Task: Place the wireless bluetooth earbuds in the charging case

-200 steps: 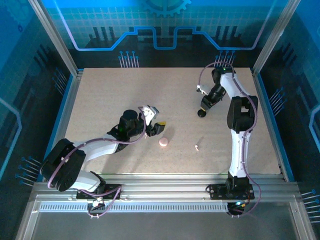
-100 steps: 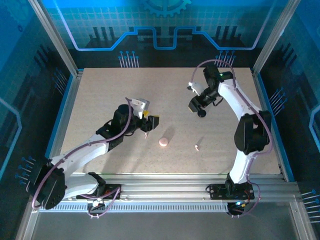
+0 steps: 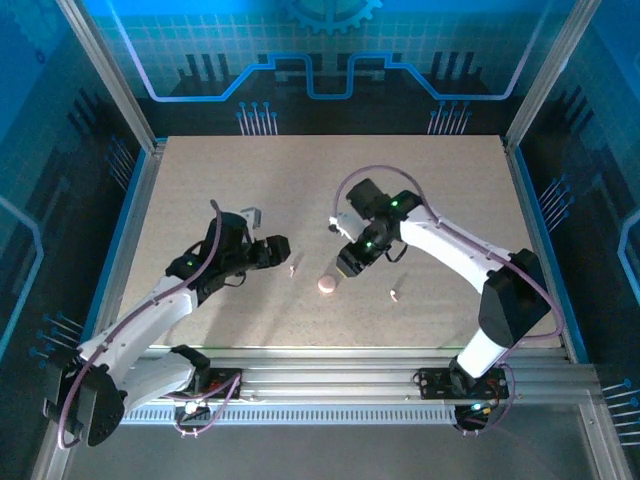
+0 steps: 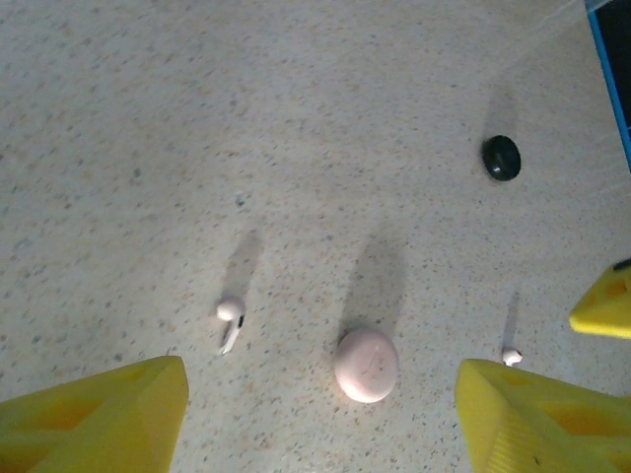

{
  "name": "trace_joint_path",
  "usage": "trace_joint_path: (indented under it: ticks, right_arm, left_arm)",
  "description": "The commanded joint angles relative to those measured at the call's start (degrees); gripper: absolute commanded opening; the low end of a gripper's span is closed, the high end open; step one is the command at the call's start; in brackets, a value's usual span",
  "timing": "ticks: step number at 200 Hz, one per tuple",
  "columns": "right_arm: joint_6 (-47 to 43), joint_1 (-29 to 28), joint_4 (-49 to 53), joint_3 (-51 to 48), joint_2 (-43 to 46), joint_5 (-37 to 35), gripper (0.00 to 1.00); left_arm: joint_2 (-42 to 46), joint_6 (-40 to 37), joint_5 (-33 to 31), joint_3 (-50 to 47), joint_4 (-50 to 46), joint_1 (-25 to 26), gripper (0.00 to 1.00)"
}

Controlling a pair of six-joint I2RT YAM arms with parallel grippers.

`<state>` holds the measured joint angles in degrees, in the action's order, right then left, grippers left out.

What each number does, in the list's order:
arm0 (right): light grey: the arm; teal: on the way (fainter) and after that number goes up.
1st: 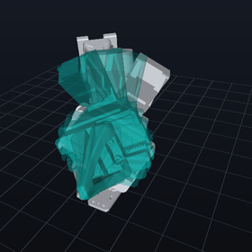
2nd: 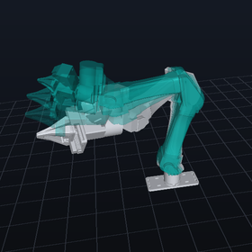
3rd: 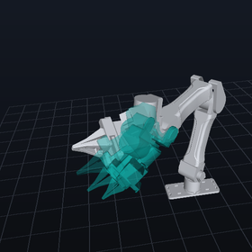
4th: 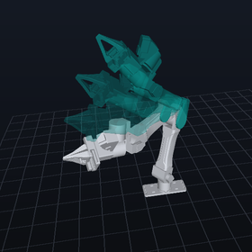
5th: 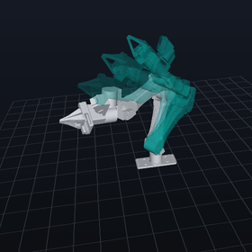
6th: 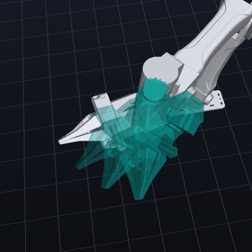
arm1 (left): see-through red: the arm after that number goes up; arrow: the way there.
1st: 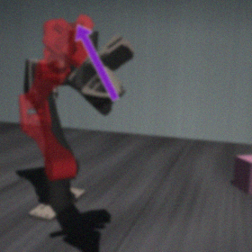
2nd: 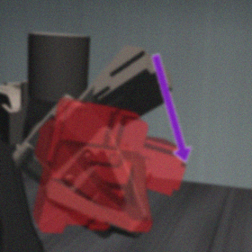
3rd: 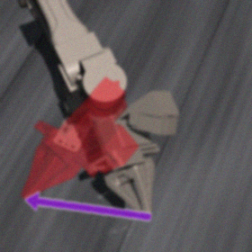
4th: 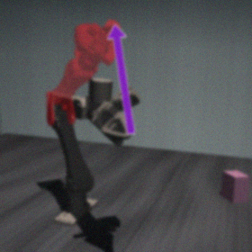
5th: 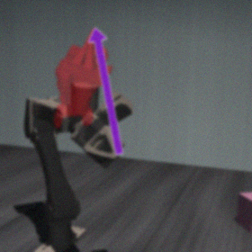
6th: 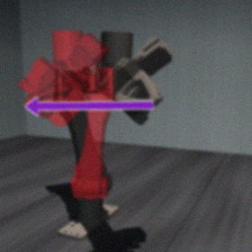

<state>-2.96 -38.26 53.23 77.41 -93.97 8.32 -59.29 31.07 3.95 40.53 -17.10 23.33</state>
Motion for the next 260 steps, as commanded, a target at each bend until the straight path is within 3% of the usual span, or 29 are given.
trace_joint_path:
  ticks: [1, 100, 162, 260]
  right_arm:
    - [3.3, -4.1, -1.8, -1.2, -0.4, -7.2, 0.55]
    - [3.6, -10.2, -4.9, 0.2, -11.8, -10.1, 0.61]
    - [2.8, -10.6, -3.7, 5.2, -19.4, -10.4, 0.64]
    - [3.0, -10.5, -4.9, 7.8, -22.8, -10.1, 0.66]
  left_arm:
    - [3.3, 3.1, 1.3, -3.6, -3.4, -2.2, 0.73]
    - [8.4, 4.4, -2.9, -12.3, -0.7, -4.1, 0.73]
    - [12.5, 5.0, -5.2, -13.6, -1.6, -4.1, 0.73]
    - [15.4, 6.0, -4.6, -16.9, -0.4, -4.1, 0.73]
